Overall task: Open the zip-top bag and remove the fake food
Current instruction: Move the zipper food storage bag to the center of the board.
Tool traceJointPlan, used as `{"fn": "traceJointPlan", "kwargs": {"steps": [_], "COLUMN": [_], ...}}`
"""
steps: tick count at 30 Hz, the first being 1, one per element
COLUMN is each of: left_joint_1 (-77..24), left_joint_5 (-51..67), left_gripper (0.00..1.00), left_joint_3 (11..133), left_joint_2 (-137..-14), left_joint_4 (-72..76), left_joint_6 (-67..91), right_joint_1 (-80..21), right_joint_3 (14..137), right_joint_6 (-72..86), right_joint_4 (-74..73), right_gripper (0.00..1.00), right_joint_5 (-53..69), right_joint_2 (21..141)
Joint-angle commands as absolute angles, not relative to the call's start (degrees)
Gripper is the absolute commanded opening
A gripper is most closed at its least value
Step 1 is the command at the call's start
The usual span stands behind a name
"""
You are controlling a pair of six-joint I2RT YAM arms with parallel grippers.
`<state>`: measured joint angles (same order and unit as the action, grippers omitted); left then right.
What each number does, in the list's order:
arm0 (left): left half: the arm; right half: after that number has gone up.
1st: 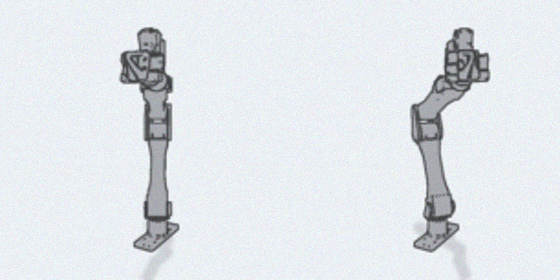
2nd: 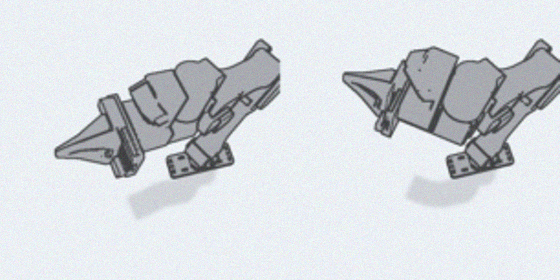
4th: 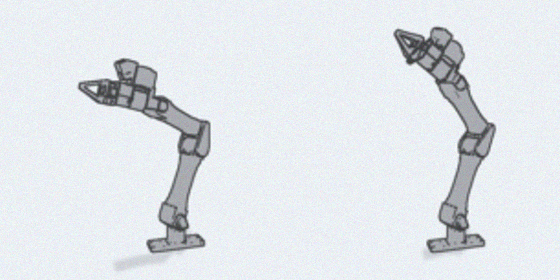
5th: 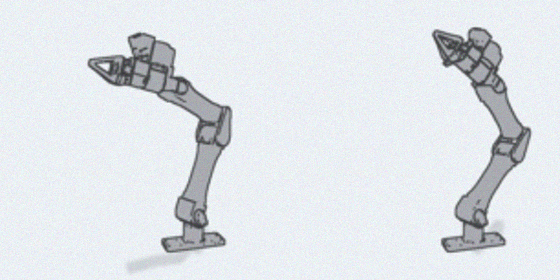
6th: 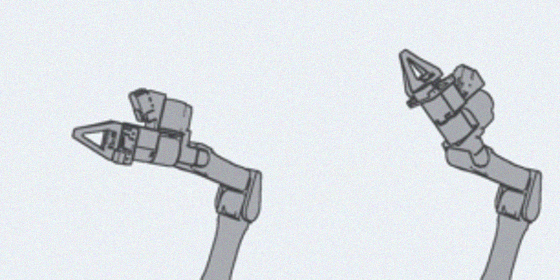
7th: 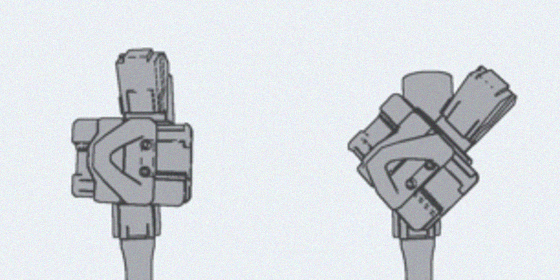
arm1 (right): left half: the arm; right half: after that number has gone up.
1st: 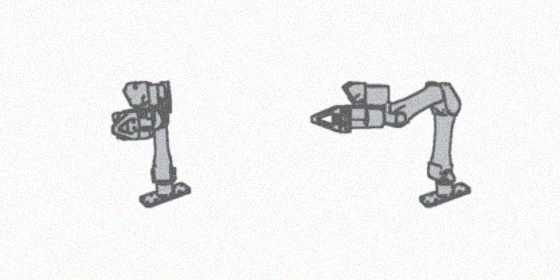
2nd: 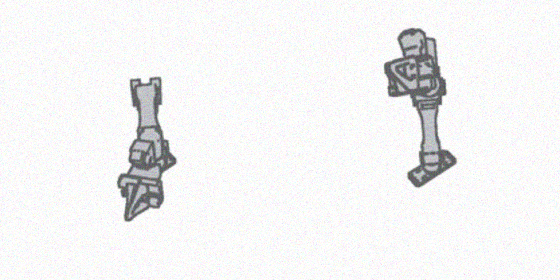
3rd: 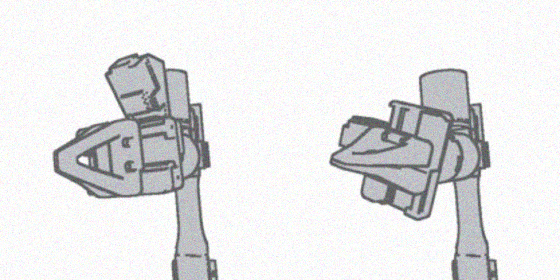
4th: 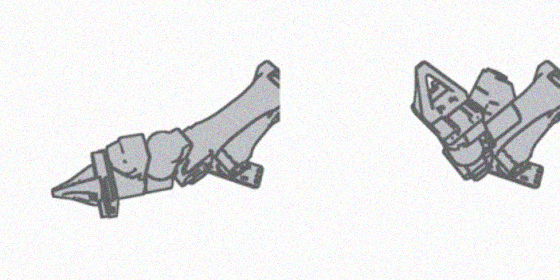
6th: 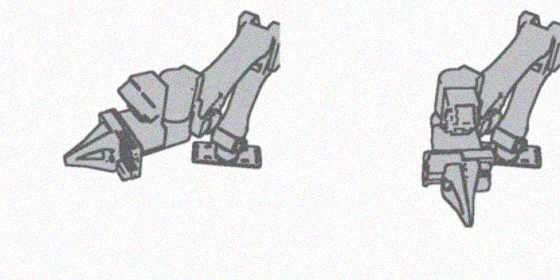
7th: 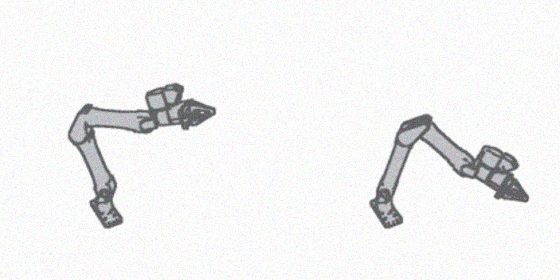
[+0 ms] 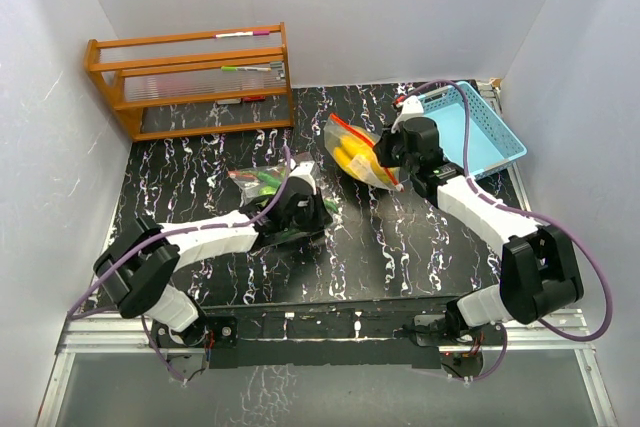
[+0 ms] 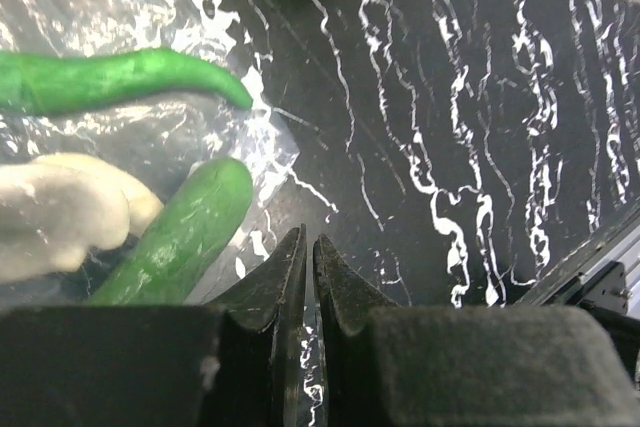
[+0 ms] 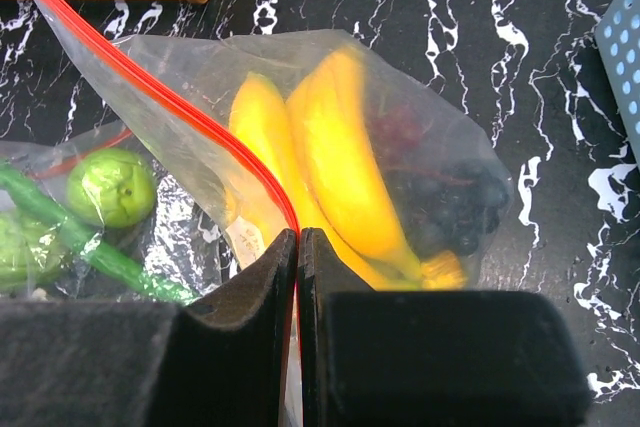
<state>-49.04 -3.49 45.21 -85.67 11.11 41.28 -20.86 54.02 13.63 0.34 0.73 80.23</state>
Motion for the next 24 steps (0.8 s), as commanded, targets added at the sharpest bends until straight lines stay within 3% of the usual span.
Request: {"fn": "traceJointPlan", "kwargs": {"steps": [1,12,17,21,24], "left_joint_1": [-49.59,-46.99,-37.4,-34.72,-34.77], "left_joint_5": [-4.19,-15.76,-10.65,-10.41,-7.2], "left_gripper": [0.07,0.07,0.08,0.16,0.34], "left_joint_3": [44.24,46.86,45.21,51.74,58.45], "left_joint_2": [-86.45,-92.72,-92.77,-93.25,-93.86], "left_joint_4": [13.59,3.83,7.32,6.12,5.22], "left_joint_6": [41.89,35.29,34.05,30.52,30.48], "right_joint_1": [-20.6,-20.65,-20.79,-22.86,-24.37], "right_joint_3": [56.6,57.16,56.79,56.0,55.61], "right_joint_6": [13.09,13.32,13.12,11.82,11.18], "right_joint_4": [2.56,3.2,4.56,5.18,5.15], "right_gripper": [0.08,0.08,0.08,0.08,0.08], "right_joint_5": [2.32,5.93,9.9,9.56,8.12], "right_joint_2": [80.31,81.83,81.32,80.97,80.86]}}
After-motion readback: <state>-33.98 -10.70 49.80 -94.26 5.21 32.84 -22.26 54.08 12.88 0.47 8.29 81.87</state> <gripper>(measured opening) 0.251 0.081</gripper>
